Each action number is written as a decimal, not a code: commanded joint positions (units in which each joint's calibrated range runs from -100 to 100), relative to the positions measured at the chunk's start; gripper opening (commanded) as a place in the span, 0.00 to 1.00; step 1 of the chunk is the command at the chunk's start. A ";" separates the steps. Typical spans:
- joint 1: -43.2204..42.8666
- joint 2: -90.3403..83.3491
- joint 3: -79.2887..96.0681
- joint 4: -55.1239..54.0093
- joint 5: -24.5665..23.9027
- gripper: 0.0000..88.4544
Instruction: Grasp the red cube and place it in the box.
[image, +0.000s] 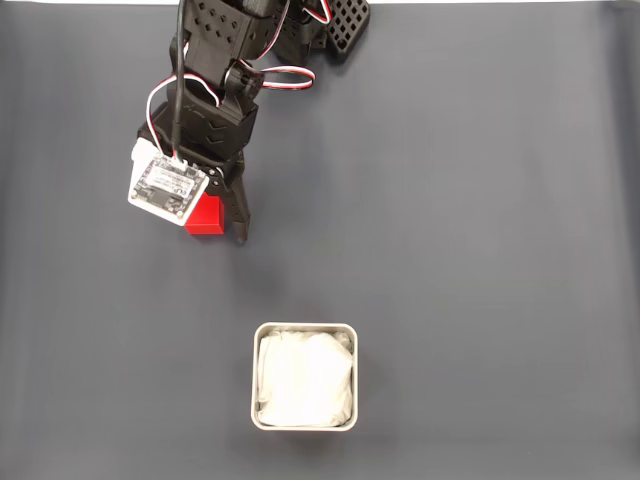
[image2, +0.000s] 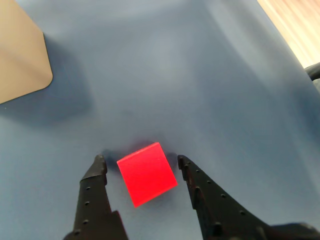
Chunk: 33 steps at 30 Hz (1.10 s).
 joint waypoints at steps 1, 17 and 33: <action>-0.57 -0.52 0.05 -0.80 0.34 0.38; -2.35 -3.90 2.15 0.68 0.59 0.38; -3.91 -6.76 2.60 2.31 -0.49 0.38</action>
